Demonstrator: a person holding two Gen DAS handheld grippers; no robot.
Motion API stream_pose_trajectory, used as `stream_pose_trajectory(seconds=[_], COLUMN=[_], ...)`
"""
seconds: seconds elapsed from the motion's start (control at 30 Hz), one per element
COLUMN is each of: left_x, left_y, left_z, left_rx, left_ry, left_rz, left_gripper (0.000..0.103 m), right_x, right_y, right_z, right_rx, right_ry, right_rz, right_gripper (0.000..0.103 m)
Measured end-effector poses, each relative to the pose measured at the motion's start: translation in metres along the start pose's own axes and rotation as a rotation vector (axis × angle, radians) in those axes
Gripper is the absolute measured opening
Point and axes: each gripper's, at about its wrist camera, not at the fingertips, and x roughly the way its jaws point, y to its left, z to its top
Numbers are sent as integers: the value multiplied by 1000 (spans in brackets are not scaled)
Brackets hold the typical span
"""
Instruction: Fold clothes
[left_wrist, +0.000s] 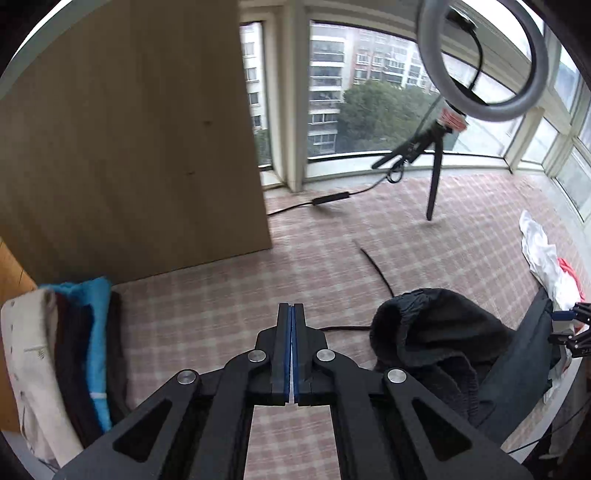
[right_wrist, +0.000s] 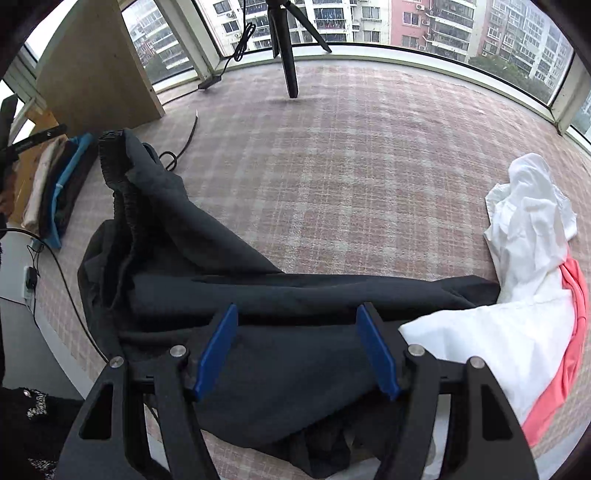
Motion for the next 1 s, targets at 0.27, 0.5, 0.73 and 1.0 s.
stream_pose_trajectory(seconds=[0.27,0.5,0.73,1.0], left_x=[-4,42,102,196], left_y=[16,-79,-146,-172], left_z=[-65,-46,28,30], left_rx=[8,82,87,230], left_ry=[98,162,218,416], left_rz=[-73,-187,-185,-7], left_gripper=[0,48,67,51], right_x=[28,90,104,96], right_y=[35,59,62,51], right_z=[50,61,59,55], right_rx=[-83,-214,-262,-249], right_ry=[8,114,103,48], right_rz=[135,95,88,99], right_gripper=[69,69,31,14])
